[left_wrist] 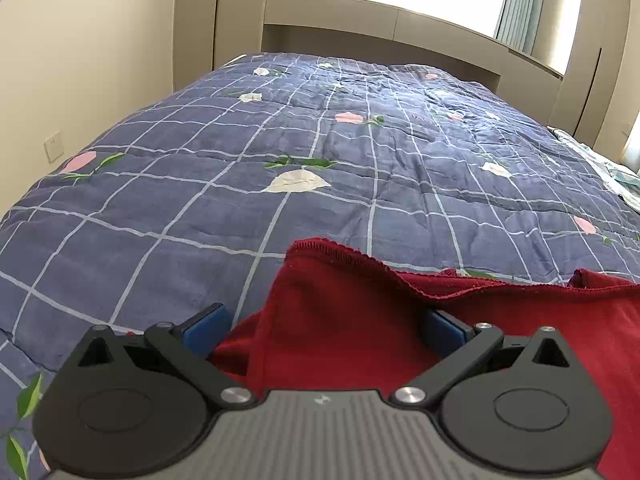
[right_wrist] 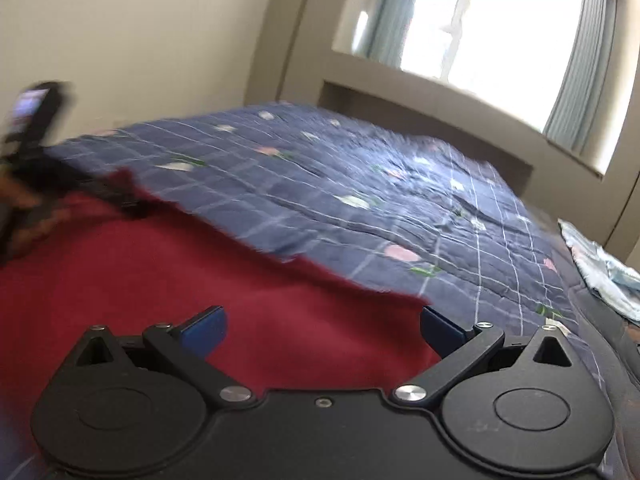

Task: Fold small clothes

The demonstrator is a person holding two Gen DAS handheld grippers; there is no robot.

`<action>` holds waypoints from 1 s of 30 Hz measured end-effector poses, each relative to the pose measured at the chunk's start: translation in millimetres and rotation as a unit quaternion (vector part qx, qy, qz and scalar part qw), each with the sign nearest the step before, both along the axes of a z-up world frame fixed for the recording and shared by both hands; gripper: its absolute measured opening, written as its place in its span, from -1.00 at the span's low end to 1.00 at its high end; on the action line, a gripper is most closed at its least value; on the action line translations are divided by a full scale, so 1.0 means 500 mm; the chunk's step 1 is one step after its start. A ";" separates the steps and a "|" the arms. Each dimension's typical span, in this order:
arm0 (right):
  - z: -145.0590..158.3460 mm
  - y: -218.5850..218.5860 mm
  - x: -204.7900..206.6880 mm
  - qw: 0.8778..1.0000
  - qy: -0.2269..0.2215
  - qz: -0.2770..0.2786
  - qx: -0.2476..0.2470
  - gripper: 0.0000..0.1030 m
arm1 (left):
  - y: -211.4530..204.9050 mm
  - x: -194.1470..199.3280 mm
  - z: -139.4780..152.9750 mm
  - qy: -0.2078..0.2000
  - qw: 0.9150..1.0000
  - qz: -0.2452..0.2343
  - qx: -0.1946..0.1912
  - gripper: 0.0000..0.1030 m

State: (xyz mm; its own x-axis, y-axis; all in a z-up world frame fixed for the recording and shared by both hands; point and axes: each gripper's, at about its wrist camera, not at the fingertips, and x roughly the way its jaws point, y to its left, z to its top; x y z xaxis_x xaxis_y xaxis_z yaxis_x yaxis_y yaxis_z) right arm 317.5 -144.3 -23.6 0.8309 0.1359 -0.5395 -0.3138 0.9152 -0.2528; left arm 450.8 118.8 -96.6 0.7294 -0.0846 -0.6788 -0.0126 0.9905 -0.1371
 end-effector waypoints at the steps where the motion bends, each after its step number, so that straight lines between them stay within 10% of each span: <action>1: -0.004 0.007 -0.025 1.000 -0.001 -0.003 -0.004 0.99 | 0.000 0.000 0.000 0.000 1.000 0.000 0.000 1.00; 11: -0.069 -0.053 -0.100 0.992 0.033 -0.100 0.072 0.99 | 0.009 -0.023 0.028 -0.012 1.000 0.028 0.002 0.99; 20: -0.091 -0.119 -0.138 0.977 0.044 -0.147 0.146 0.99 | 0.050 -0.237 0.156 -0.070 0.996 0.025 -0.049 0.99; 30: -0.097 -0.121 -0.143 0.976 0.037 -0.149 0.157 0.99 | 0.052 -0.418 0.076 -0.043 0.995 0.080 -0.044 0.99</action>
State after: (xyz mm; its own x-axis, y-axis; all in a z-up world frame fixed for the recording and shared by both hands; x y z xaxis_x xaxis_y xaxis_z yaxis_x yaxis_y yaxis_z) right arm 246.2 -204.8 -72.0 0.8188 0.0626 -0.5707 -0.0295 0.9973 0.0672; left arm 241.8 145.0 -58.8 0.7935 -0.0196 -0.6083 -0.1535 0.9607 -0.2312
